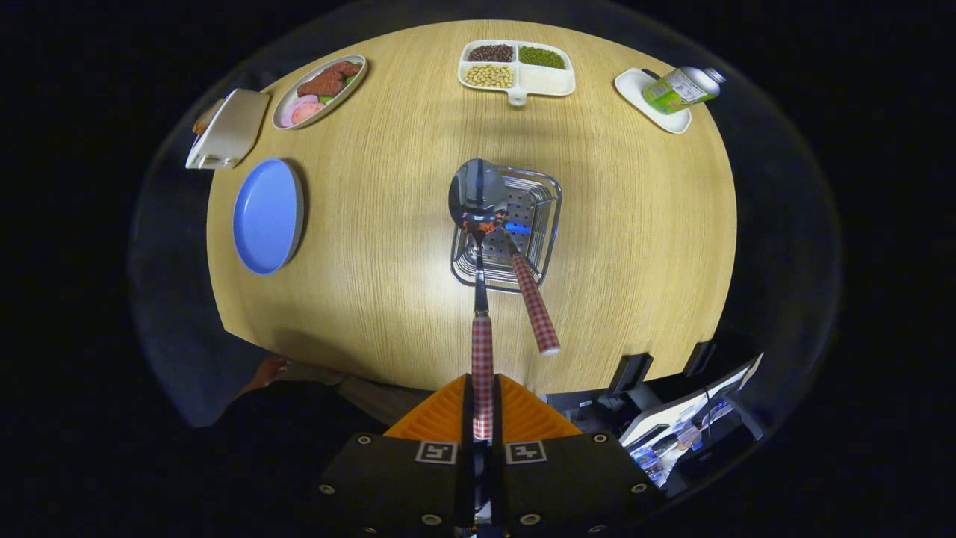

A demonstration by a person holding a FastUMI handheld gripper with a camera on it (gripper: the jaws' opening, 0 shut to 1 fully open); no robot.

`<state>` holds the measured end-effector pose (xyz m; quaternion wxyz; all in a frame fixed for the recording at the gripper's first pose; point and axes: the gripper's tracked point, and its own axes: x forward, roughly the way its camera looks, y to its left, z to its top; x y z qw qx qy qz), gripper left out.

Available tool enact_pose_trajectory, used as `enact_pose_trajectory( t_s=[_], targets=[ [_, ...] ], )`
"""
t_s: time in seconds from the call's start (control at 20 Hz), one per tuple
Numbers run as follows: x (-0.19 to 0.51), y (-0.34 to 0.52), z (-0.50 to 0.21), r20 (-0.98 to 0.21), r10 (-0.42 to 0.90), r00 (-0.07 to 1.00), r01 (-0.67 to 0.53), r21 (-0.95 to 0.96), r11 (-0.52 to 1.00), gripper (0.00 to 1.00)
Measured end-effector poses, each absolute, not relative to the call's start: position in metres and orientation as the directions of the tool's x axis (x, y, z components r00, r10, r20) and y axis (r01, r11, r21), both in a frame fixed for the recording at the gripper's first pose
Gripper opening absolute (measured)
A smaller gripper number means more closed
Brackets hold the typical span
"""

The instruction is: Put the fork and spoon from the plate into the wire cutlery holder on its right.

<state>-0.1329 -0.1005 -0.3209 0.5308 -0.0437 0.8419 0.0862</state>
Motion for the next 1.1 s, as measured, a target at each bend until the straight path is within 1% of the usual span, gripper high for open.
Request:
enact_pose_trajectory(
  t_s=[0.2, 0.45, 0.55, 0.75, 0.85, 1.0, 1.1],
  targets=[
    [-0.139, -0.107, -0.322, -0.843, 0.005, -0.537, -0.162, 0.109, 0.981, 0.09],
    [-0.142, -0.109, -0.323, -0.770, 0.002, -0.638, -0.136, 0.116, 0.984, 0.09],
    [-0.138, -0.111, -0.327, -0.751, -0.012, -0.660, -0.135, 0.103, 0.985, 0.09],
    [-0.133, -0.105, -0.332, -0.733, -0.003, -0.680, -0.117, 0.105, 0.988, 0.09],
    [-0.130, -0.101, -0.332, -0.730, 0.008, -0.684, -0.111, 0.114, 0.987, 0.11],
    [-0.119, -0.097, -0.333, -0.757, 0.036, -0.652, -0.073, 0.110, 0.991, 0.11],
    [-0.109, -0.095, -0.329, -0.780, 0.067, -0.622, -0.043, 0.119, 0.992, 0.13]
  ],
)
